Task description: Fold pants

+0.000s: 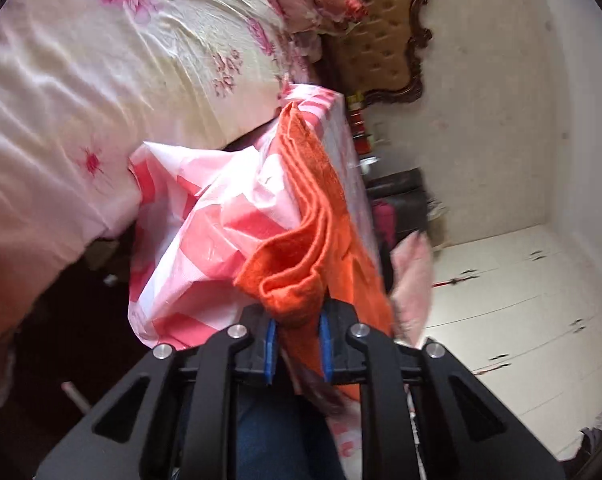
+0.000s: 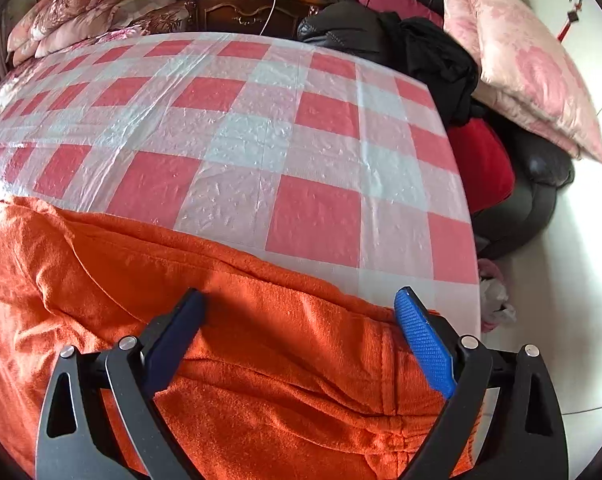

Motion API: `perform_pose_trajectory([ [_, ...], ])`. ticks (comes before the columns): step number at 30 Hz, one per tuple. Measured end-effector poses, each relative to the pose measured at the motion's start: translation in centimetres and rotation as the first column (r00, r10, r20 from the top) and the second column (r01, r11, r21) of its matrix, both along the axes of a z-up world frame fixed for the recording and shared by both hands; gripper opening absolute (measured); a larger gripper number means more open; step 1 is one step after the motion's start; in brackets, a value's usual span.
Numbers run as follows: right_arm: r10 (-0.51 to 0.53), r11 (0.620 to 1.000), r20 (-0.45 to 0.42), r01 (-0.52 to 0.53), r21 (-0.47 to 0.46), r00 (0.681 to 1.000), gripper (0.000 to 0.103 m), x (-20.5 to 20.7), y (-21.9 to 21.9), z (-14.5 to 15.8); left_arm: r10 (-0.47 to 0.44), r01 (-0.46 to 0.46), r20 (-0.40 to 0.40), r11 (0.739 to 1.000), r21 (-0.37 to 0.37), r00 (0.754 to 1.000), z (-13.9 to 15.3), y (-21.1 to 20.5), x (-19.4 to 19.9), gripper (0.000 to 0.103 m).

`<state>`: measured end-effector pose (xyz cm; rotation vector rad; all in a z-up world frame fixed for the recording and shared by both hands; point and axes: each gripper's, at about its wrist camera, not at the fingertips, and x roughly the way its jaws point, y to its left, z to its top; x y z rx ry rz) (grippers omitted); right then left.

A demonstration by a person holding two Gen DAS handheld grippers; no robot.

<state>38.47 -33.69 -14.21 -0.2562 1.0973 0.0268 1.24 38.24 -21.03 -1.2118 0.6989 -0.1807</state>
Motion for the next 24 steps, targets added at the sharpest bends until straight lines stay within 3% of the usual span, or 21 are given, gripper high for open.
perform_pose_trajectory([
  [3, 0.013, 0.999, 0.017, -0.013, -0.044, 1.000, 0.091, -0.2, 0.5, 0.1, -0.012, 0.025, -0.110, 0.993, 0.119, 0.994, 2.8, -0.5, 1.5, 0.016],
  [4, 0.022, 0.997, 0.027, -0.020, -0.068, 0.999, 0.091, -0.3, 0.8, 0.2, -0.014, 0.042, -0.162, 0.984, 0.171, 0.987, 3.8, -0.8, 2.1, 0.016],
  [8, 0.036, 0.990, 0.061, -0.028, -0.136, 0.997, 0.091, -0.9, 1.4, 0.2, 0.017, 0.066, -0.246, 0.944, 0.323, 0.969, 7.1, -1.7, 2.4, 0.013],
  [11, 0.036, 0.987, 0.081, -0.023, -0.159, 0.996, 0.091, -1.2, 1.6, 0.2, 0.053, 0.052, -0.271, 0.929, 0.366, 0.961, 8.4, -1.5, 2.0, 0.012],
  [14, 0.035, 0.986, 0.091, -0.019, -0.165, 0.995, 0.091, -1.2, 1.7, 0.2, 0.028, 0.057, -0.216, 0.924, 0.378, 0.976, 9.1, -1.3, 3.5, 0.011],
  [18, 0.032, 0.987, 0.089, -0.018, -0.161, 0.995, 0.091, -1.3, 1.4, 0.2, 0.033, 0.052, -0.246, 0.943, 0.330, 0.969, 8.1, -0.8, 4.4, 0.010],
  [24, 0.005, 0.974, 0.117, 0.021, -0.224, 0.993, 0.091, -1.9, -0.1, 0.3, 0.003, 0.084, -0.245, 0.935, 0.345, 0.969, 8.0, -1.6, 6.8, 0.010],
])
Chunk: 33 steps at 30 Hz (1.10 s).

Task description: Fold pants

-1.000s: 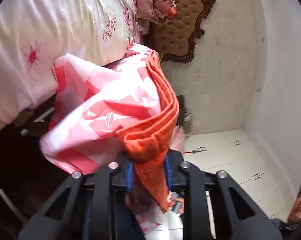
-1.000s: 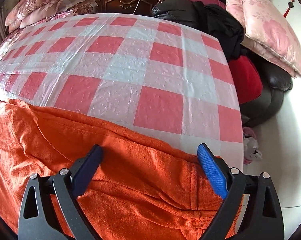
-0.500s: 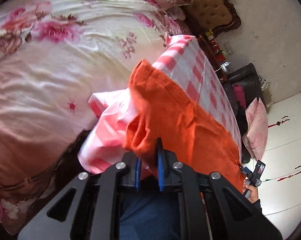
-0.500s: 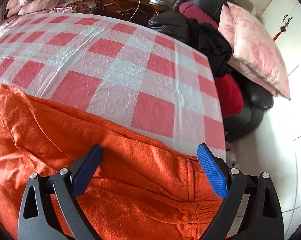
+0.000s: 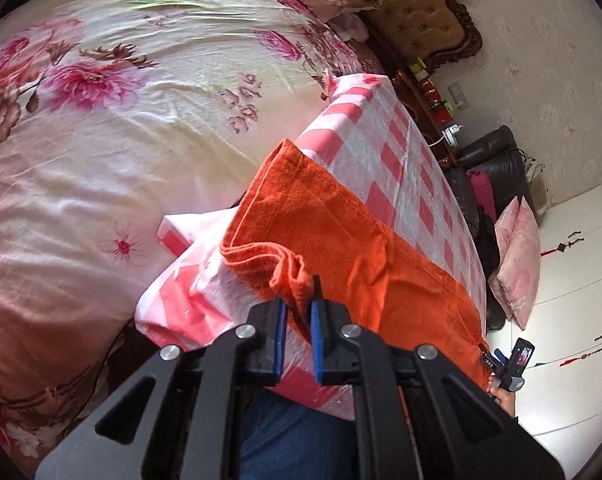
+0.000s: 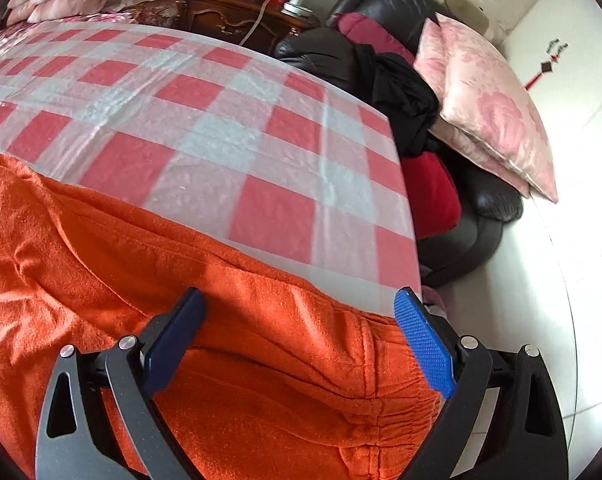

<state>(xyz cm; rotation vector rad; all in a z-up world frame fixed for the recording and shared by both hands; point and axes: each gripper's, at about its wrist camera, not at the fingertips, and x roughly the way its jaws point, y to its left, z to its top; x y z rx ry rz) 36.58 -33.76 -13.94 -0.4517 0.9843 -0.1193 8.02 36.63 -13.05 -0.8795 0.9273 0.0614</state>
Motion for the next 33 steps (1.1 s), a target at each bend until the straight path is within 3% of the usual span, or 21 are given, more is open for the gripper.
perform_pose_trajectory([
  [3, -0.054, 0.996, 0.017, 0.055, -0.065, 0.998, 0.090, 0.0, -1.7, -0.1, -0.072, 0.070, 0.028, 0.996, 0.050, 0.997, 1.1, -1.2, 3.1, 0.010],
  [6, -0.137, 0.989, -0.005, 0.137, 0.047, 0.991, 0.091, 0.2, -4.6, 0.0, -0.120, 0.119, 0.014, 0.990, 0.075, 0.993, 0.4, -1.5, 7.6, 0.010],
  [10, -0.142, 0.990, 0.015, 0.142, -0.026, 0.990, 0.091, -0.1, -4.0, -0.1, -0.137, 0.137, 0.005, 0.988, 0.076, 0.991, -0.7, -0.8, 9.9, 0.010],
  [15, -0.218, 0.975, 0.026, 0.219, -0.025, 0.976, 0.089, -0.4, -3.7, 0.0, -0.154, 0.152, 0.019, 0.986, 0.073, 0.988, -1.9, 0.1, 8.5, 0.010],
  [17, -0.192, 0.981, 0.037, 0.193, -0.028, 0.981, 0.088, -0.7, -3.0, 0.2, -0.157, 0.154, 0.025, 0.985, 0.081, 0.987, -2.1, 0.2, 7.7, 0.010],
  [19, -0.196, 0.979, 0.078, 0.199, -0.034, 0.978, 0.088, -2.0, -2.8, 1.1, -0.156, 0.154, 0.019, 0.984, 0.091, 0.988, -2.4, 0.5, 6.9, 0.018],
  [24, -0.275, 0.961, 0.146, 0.265, 0.083, 0.950, 0.088, -6.9, -5.8, 4.0, -0.166, 0.161, 0.028, 0.980, 0.118, 0.986, -2.3, 1.2, 5.4, 0.020],
  [26, -0.324, 0.944, 0.149, 0.309, 0.115, 0.934, 0.088, -8.7, -7.6, 4.5, -0.153, 0.148, 0.022, 0.979, 0.140, 0.988, -2.1, 1.5, 5.0, 0.026],
  [28, -0.384, 0.918, 0.133, 0.363, 0.161, 0.914, 0.088, -10.9, -10.2, 4.6, -0.104, 0.101, 0.005, 0.979, 0.177, 0.995, -1.7, 1.9, 4.2, 0.041],
  [31, -0.391, 0.908, 0.137, 0.357, 0.220, 0.910, 0.088, -13.2, -12.0, 4.9, -0.016, 0.015, -0.002, 0.963, 0.269, 1.000, -0.5, 2.3, 3.0, 0.043],
  [33, -0.377, 0.914, 0.145, 0.343, 0.215, 0.915, 0.088, -14.0, -12.2, 5.0, 0.024, -0.045, 0.061, 0.931, 0.363, 0.998, 1.4, 1.6, 1.9, 0.044],
])
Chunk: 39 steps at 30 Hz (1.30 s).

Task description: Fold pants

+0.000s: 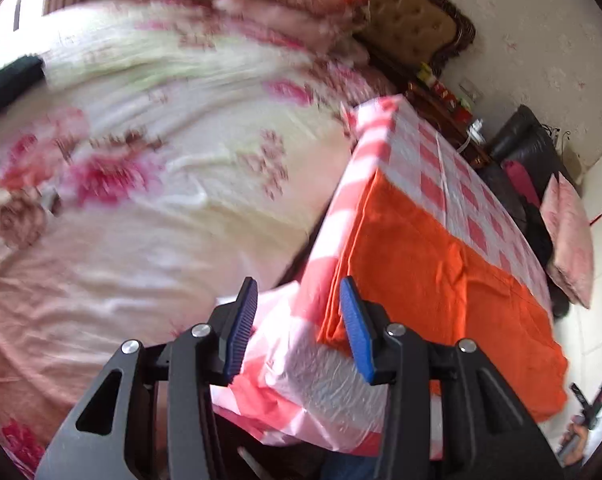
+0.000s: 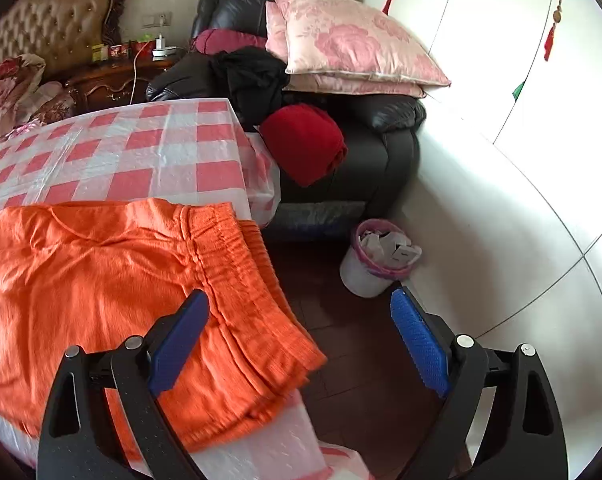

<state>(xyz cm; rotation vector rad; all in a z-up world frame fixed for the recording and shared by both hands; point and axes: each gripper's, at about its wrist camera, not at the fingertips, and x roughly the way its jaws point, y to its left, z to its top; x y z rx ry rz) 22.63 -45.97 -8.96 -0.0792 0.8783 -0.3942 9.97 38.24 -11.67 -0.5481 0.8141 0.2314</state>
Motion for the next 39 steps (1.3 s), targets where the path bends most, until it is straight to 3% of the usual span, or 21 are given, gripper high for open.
perform_pose_trajectory([
  [1, 0.009, 1.000, -0.003, -0.009, 0.006, 1.000, 0.088, -0.1, 0.1, -0.2, 0.008, -0.010, 0.039, 0.999, 0.051, 0.999, 0.9, -0.7, -0.4, 0.047],
  [2, 0.027, 1.000, -0.018, -0.026, 0.009, 0.999, 0.088, -0.1, 0.5, -0.7, 0.003, -0.009, 0.062, 0.996, 0.091, 0.998, 1.5, -1.5, -0.5, 0.058],
  [5, 0.011, 0.991, -0.147, -0.030, -0.130, 0.989, 0.088, 0.1, 1.6, -3.8, -0.105, 0.087, 0.092, 0.979, 0.185, 0.990, 2.5, -5.3, -0.3, 0.063],
  [8, -0.027, 0.999, -0.127, 0.022, -0.042, 0.992, 0.088, -1.4, 0.7, -4.5, -0.118, 0.114, -0.003, 0.953, 0.280, 0.993, 1.9, -7.9, 0.3, 0.063],
  [10, -0.029, 0.997, -0.134, 0.020, -0.070, 0.990, 0.088, -1.9, 1.0, -4.4, -0.129, 0.137, -0.047, 0.961, 0.239, 0.991, 1.0, -8.3, 1.0, 0.058],
  [11, -0.026, 0.995, -0.143, 0.012, -0.098, 0.989, 0.089, -2.1, 1.4, -4.4, -0.144, 0.152, -0.052, 0.964, 0.220, 0.988, 0.6, -8.5, 1.4, 0.047],
  [12, -0.027, 0.992, -0.154, 0.008, -0.122, 0.988, 0.089, -2.2, 1.8, -4.3, -0.160, 0.172, -0.069, 0.957, 0.234, 0.985, 0.4, -8.9, 2.1, 0.039],
  [14, -0.042, 0.986, -0.151, 0.016, -0.167, 0.988, 0.089, -2.2, 2.4, -3.7, -0.188, 0.202, -0.080, 0.945, 0.257, 0.979, 0.2, -9.8, 3.4, 0.034],
  [16, -0.045, 0.979, -0.092, 0.026, -0.200, 0.995, 0.089, -2.9, 3.6, -2.3, -0.221, 0.231, -0.070, 0.949, 0.214, 0.973, 0.0, -10.6, 5.2, 0.034],
  [20, 0.107, 0.989, -0.004, -0.107, -0.101, 0.994, 0.089, -3.2, 8.7, -0.6, -0.311, 0.316, -0.060, 0.919, 0.235, 0.948, 0.2, -14.7, 9.4, 0.034],
  [22, 0.179, 0.979, 0.024, -0.176, -0.103, 0.984, 0.089, -2.8, 11.7, -0.7, -0.369, 0.376, -0.079, 0.888, 0.263, 0.926, -0.2, -17.4, 12.1, 0.035],
  [25, 0.243, 0.969, 0.030, -0.241, -0.060, 0.970, 0.089, -1.6, 15.5, -1.4, -0.396, 0.421, -0.143, 0.868, 0.264, 0.907, -2.1, -19.2, 16.0, 0.035],
  [27, 0.265, 0.964, 0.029, -0.265, -0.013, 0.964, 0.089, -0.8, 17.3, -1.7, -0.371, 0.402, -0.155, 0.861, 0.312, 0.916, -2.7, -18.8, 17.1, 0.035],
  [30, 0.280, 0.959, 0.037, -0.281, 0.028, 0.959, 0.090, -0.2, 19.0, -2.0, -0.291, 0.328, -0.160, 0.893, 0.308, 0.943, -2.9, -16.1, 17.7, 0.036],
  [32, 0.285, 0.957, 0.028, -0.286, 0.044, 0.958, 0.090, 0.2, 20.0, -2.4, -0.230, 0.268, -0.156, 0.916, 0.299, 0.961, -2.8, -14.4, 17.2, 0.036],
  [34, 0.285, 0.957, 0.018, -0.286, 0.048, 0.958, 0.090, 0.1, 20.8, -2.9, -0.236, 0.241, -0.056, 0.919, 0.313, 0.970, -1.0, -14.3, 14.9, 0.043],
  [35, 0.284, 0.957, 0.015, -0.285, 0.053, 0.959, 0.090, 0.0, 21.1, -3.1, -0.254, 0.242, -0.009, 0.911, 0.334, 0.967, -0.1, -15.3, 13.4, 0.057],
  [36, 0.280, 0.958, 0.003, -0.280, 0.056, 0.960, 0.090, -0.2, 21.4, -3.5, -0.276, 0.256, 0.010, 0.904, 0.343, 0.961, 0.3, -16.3, 12.4, 0.064],
  [39, 0.259, 0.965, -0.039, -0.257, 0.056, 0.965, 0.090, -0.3, 22.0, -4.8, -0.380, 0.350, 0.025, 0.874, 0.338, 0.925, 0.6, -20.3, 9.3, 0.065],
])
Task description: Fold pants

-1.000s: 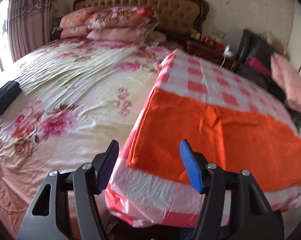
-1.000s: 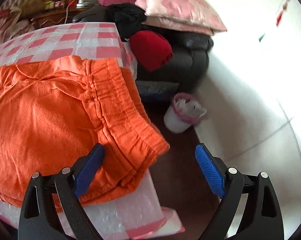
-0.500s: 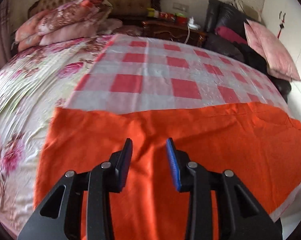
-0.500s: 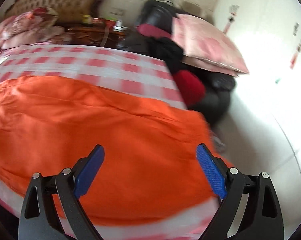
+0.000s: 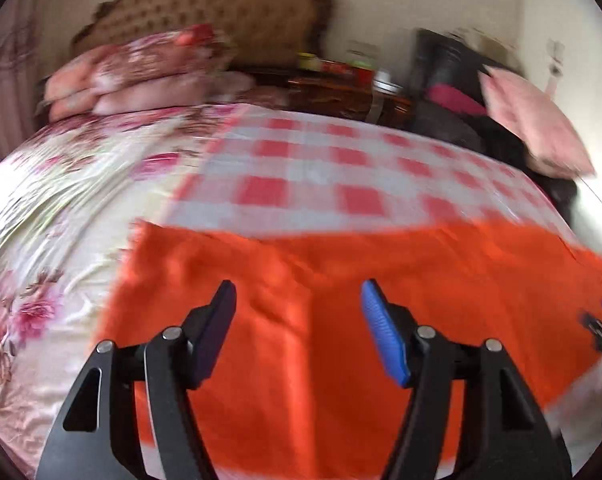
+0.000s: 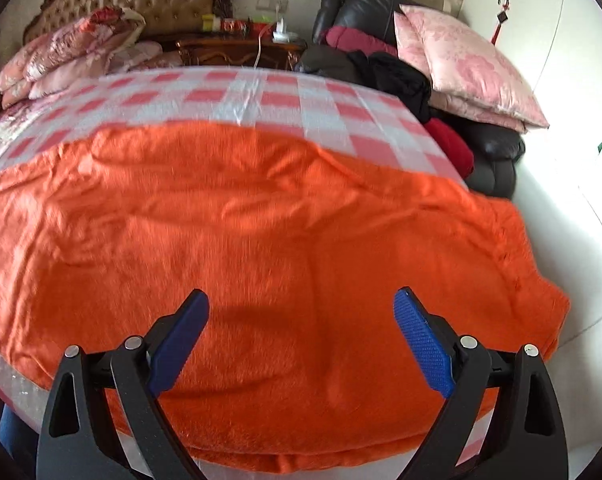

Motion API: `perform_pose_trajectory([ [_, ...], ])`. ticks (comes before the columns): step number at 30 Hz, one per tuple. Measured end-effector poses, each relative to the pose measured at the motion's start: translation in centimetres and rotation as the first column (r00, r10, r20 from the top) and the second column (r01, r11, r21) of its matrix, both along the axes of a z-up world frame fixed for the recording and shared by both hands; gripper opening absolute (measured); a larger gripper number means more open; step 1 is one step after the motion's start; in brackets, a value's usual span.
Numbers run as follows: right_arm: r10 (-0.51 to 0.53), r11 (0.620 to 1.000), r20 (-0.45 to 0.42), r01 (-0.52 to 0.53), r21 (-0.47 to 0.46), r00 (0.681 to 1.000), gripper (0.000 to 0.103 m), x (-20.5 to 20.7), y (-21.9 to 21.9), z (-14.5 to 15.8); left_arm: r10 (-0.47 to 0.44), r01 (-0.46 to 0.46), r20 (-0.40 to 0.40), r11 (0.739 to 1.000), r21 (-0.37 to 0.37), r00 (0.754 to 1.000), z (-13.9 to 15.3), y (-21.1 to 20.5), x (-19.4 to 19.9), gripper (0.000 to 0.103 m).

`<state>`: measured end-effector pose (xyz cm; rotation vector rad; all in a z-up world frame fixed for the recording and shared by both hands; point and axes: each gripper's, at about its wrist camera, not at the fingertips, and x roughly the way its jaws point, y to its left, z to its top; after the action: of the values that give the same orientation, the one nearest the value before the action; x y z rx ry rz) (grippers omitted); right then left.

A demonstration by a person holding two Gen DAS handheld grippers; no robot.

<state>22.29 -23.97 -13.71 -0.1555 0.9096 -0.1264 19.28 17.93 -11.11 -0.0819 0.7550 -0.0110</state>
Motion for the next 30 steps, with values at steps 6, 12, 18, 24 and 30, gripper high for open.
perform_pose_trajectory([
  [6, -0.020, 1.000, -0.005, 0.020, 0.010, 1.000, 0.091, -1.0, 0.0, -0.8, -0.017, 0.017, -0.074, 1.000, 0.009, 0.997, -2.3, -4.1, -1.9, 0.061],
  [12, -0.027, 0.998, 0.007, 0.027, 0.065, 1.000, 0.092, -1.5, -0.8, -1.1, 0.027, -0.025, -0.128, 1.000, 0.019, 0.991, -4.0, -3.7, -2.6, 0.053],
  [18, -0.036, 0.993, 0.022, 0.033, 0.115, 0.999, 0.092, -1.8, -1.4, -1.3, 0.029, -0.021, -0.114, 0.997, 0.071, 0.993, -4.2, -4.2, -3.8, 0.057],
  [24, -0.039, 0.990, 0.033, 0.034, 0.133, 0.999, 0.092, -2.0, -1.5, -1.5, 0.039, -0.030, -0.117, 0.996, 0.081, 0.992, -4.0, -4.3, -4.1, 0.062],
  [30, -0.016, 0.987, 0.037, 0.010, 0.160, 0.999, 0.092, -2.3, -1.9, -1.5, 0.253, -0.260, -0.092, 0.963, -0.075, 0.963, -2.0, 3.4, -6.9, 0.060],
])
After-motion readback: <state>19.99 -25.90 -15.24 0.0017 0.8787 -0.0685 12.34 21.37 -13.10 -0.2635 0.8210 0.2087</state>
